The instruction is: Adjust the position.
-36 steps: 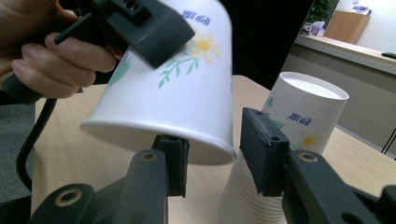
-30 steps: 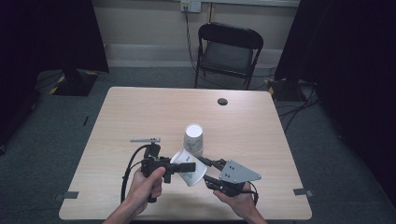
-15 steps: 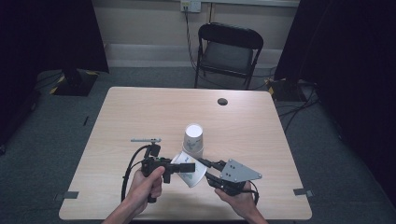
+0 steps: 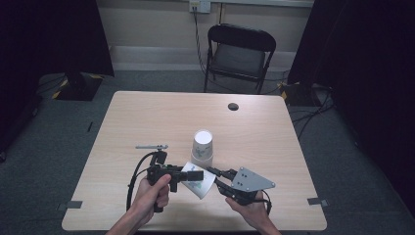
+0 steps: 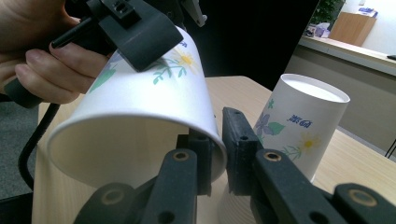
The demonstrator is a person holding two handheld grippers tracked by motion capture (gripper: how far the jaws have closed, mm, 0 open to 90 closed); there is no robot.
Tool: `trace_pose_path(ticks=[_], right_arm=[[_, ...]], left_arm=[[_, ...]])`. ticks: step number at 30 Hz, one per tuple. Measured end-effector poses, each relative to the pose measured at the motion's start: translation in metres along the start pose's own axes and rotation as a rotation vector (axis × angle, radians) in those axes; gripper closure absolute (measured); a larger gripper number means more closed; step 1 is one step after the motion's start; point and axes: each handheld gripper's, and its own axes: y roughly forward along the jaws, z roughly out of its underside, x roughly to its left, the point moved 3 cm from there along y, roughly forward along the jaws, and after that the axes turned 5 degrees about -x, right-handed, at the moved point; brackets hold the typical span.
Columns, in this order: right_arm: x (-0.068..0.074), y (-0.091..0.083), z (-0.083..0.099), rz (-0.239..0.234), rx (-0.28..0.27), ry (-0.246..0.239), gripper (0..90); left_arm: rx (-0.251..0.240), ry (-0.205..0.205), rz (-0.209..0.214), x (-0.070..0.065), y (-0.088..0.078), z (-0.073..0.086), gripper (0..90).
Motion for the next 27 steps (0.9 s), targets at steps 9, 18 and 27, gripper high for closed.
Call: trace_pose_path(ticks=[9, 18, 27], right_arm=[[-0.003, -0.003, -0.002, -0.004, -0.009, 0.003, 86.5], [-0.002, -0.005, -0.004, -0.01, -0.021, 0.005, 86.7], [-0.007, -0.011, -0.005, 0.006, -0.018, 0.004, 86.7]], left_arm=[[0.023, 0.045, 0.002, 0.001, -0.001, 0.0, 15.3], [0.03, 0.135, 0.016, -0.005, -0.004, -0.001, 14.8], [0.019, 0.173, 0.0, -0.005, -0.01, -0.004, 15.2]])
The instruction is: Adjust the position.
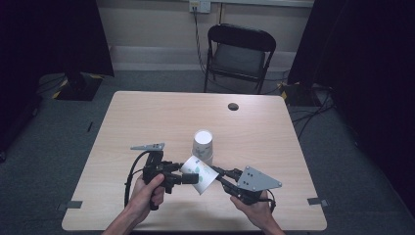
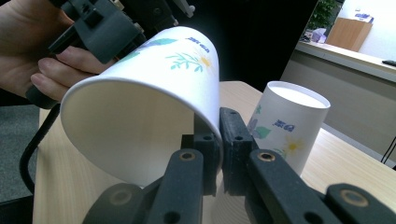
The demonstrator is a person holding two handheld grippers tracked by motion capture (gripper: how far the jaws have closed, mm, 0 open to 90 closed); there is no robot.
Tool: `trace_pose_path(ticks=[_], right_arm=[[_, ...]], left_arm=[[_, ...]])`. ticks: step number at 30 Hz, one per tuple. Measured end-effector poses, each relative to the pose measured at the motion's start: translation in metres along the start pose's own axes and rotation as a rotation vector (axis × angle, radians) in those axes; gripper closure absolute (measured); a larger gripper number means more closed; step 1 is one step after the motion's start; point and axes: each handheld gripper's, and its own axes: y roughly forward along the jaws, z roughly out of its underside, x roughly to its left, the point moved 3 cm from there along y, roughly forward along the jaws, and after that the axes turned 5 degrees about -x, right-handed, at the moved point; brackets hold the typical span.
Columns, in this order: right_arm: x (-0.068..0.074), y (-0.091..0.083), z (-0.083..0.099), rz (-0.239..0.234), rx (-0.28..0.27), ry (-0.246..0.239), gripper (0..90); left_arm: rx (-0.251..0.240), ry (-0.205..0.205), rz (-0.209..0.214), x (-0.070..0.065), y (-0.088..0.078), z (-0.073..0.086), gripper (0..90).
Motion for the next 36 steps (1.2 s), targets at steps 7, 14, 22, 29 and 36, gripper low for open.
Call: trace_pose_path(ticks=[7, 14, 22, 29, 36], right_arm=[[-0.003, -0.002, -0.001, 0.004, -0.002, 0.01, 86.8], [-0.005, -0.004, -0.001, 0.008, -0.003, 0.016, 87.1], [-0.01, -0.006, -0.002, 0.021, 0.003, 0.036, 87.4], [-0.014, -0.006, 0.001, 0.023, 0.038, 0.082, 87.6], [-0.015, -0.001, 0.007, 0.004, 0.117, 0.125, 87.6]], left_arm=[[0.009, 0.083, -0.034, -0.003, -0.005, 0.0, 15.2], [0.006, 0.141, -0.06, -0.005, -0.012, -0.002, 15.4], [0.012, 0.215, -0.111, -0.01, -0.018, -0.002, 15.6], [0.021, 0.323, -0.18, -0.014, -0.023, -0.004, 16.1], [0.043, 0.475, -0.263, -0.021, -0.02, -0.005, 18.8]])
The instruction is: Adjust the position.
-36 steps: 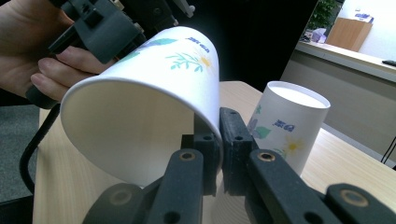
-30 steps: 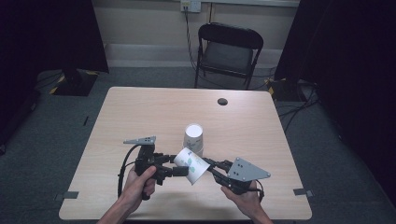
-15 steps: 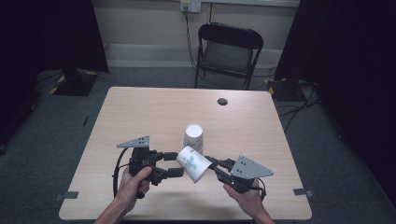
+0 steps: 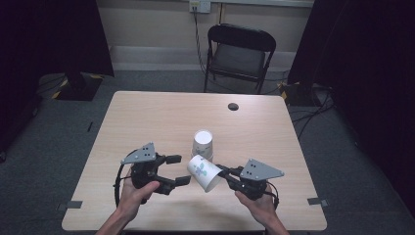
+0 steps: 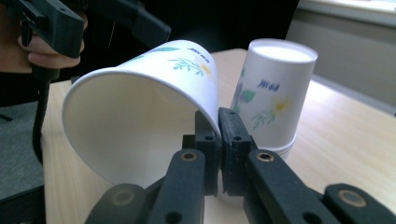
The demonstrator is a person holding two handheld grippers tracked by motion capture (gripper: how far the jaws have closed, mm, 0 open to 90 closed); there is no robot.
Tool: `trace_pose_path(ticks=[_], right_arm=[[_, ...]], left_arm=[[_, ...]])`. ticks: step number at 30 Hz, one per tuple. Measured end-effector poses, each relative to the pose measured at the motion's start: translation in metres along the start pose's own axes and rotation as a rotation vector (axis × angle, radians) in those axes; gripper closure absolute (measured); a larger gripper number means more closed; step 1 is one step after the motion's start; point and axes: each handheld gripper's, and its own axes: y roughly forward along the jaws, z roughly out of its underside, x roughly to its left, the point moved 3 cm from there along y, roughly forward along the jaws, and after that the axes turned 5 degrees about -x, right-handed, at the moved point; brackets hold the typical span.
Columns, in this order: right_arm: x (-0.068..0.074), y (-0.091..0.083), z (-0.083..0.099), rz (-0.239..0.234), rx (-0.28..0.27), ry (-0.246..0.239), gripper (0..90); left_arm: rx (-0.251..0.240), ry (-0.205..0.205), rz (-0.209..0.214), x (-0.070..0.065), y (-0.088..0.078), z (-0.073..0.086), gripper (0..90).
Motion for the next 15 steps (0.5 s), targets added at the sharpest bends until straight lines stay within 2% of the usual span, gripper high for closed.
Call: trace_pose_path(ticks=[3, 6, 7, 9, 10, 12, 14, 15], right_arm=[[0.0, 0.003, 0.002, -0.018, 0.041, 0.019, 87.6], [0.001, 0.006, 0.004, -0.037, 0.074, 0.039, 87.7], [0.001, 0.007, 0.005, -0.047, 0.097, 0.046, 87.7], [0.002, 0.008, 0.005, -0.053, 0.106, 0.048, 87.7], [0.003, 0.009, 0.006, -0.064, 0.124, 0.052, 87.7], [0.005, 0.011, 0.006, -0.077, 0.139, 0.055, 87.8], [0.006, 0.012, 0.007, -0.086, 0.155, 0.055, 87.7], [0.007, 0.012, 0.007, -0.091, 0.16, 0.057, 87.7]], left_arm=[[0.028, 0.05, 0.006, -0.004, 0.003, 0.001, 18.8], [0.066, 0.118, 0.009, -0.009, 0.008, 0.004, 18.8], [0.075, 0.128, 0.013, -0.01, 0.009, 0.005, 18.6], [0.091, 0.157, 0.012, -0.012, 0.013, 0.007, 18.5], [0.089, 0.17, 0.0, -0.013, 0.014, 0.008, 18.1], [0.093, 0.175, 0.017, -0.014, 0.016, 0.01, 18.0], [0.111, 0.218, 0.01, -0.015, 0.019, 0.013, 18.1], [0.111, 0.218, 0.01, -0.015, 0.019, 0.013, 18.6]])
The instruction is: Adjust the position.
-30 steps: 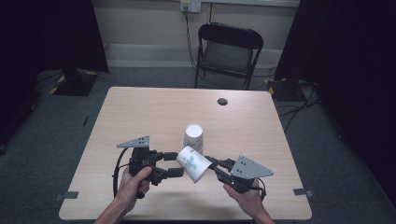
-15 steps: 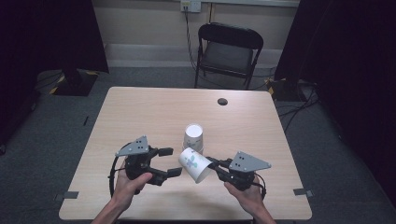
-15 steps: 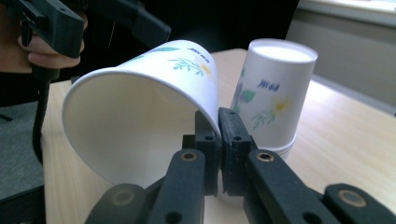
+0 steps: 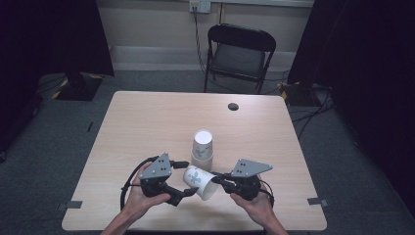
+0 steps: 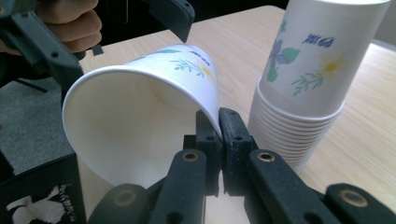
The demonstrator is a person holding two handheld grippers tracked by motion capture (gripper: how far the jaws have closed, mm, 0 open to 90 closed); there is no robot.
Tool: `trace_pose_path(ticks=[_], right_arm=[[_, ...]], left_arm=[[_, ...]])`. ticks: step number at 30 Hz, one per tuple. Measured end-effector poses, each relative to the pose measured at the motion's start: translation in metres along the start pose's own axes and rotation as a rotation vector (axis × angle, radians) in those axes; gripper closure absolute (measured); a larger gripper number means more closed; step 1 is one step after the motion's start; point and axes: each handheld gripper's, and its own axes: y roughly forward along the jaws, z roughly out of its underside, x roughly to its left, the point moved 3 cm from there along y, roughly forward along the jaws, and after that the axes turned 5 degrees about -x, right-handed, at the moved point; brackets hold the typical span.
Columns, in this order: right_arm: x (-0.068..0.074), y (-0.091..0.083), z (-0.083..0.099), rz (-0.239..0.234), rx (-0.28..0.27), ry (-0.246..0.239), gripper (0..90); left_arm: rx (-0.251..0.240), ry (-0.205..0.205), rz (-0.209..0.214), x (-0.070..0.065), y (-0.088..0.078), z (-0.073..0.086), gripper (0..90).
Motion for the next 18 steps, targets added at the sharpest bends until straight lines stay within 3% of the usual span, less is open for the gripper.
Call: trace_pose_path(ticks=[2, 5, 8, 14, 18], right_arm=[[0.0, 0.001, 0.0, -0.006, 0.009, 0.005, 87.9], [0.0, 0.002, 0.0, -0.009, 0.017, 0.011, 87.9], [-0.002, 0.001, 0.0, -0.011, 0.026, 0.028, 87.9], [-0.005, 0.002, -0.001, -0.01, 0.03, 0.058, 87.8], [-0.008, 0.004, -0.005, -0.006, 0.033, 0.075, 87.8]], left_arm=[[0.022, 0.048, 0.004, -0.004, 0.003, 0.003, 21.2], [0.047, 0.064, 0.017, -0.006, 0.006, 0.004, 20.6], [0.075, 0.104, 0.019, -0.01, 0.01, 0.006, 17.6], [0.091, 0.128, 0.001, -0.011, 0.015, 0.008, 15.2], [0.085, 0.113, -0.013, -0.009, 0.016, 0.01, 13.7]])
